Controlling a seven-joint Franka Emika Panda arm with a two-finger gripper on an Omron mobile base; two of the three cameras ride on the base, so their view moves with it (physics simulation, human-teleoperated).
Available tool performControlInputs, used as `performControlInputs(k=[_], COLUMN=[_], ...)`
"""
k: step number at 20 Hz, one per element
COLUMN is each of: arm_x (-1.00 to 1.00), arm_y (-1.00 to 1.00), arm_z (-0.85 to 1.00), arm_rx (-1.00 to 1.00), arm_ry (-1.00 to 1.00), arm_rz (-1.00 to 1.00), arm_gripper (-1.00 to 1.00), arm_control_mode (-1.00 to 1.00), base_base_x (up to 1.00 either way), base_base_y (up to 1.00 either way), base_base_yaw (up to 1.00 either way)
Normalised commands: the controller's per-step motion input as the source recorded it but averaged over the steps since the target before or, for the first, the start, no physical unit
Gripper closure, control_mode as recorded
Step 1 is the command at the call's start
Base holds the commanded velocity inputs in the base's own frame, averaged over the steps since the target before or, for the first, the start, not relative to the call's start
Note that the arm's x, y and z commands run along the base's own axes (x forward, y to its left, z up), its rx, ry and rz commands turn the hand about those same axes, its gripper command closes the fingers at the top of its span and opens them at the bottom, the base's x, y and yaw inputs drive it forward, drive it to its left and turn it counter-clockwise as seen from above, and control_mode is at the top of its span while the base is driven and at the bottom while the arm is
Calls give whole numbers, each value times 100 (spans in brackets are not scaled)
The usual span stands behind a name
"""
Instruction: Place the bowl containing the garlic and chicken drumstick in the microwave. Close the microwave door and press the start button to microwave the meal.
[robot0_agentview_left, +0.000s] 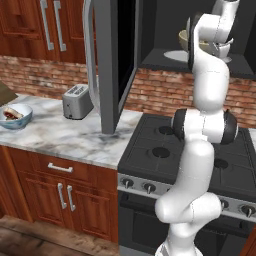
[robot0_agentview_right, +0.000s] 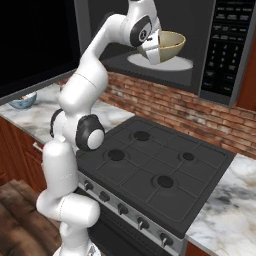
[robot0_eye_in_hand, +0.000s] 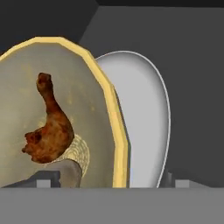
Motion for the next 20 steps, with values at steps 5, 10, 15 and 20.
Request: performControlInputs(k=[5,10,15,20], arm_x=[-6,-17,-89,-100], arm_y=[6,11,3,23], arm_z=[-40,-19,0,0], arm_rx=[-2,-4,-7,-16], arm_ry=[-28,-39,-24,-3], arm_rz=[-1,0,0,0], arm_gripper=[-100,-100,-100,-100], arm_control_mode=[-100,-100,-100,-100], base_base_x=[0,0,0,0], base_base_y=[0,0,0,0], base_base_yaw=[0,0,0,0])
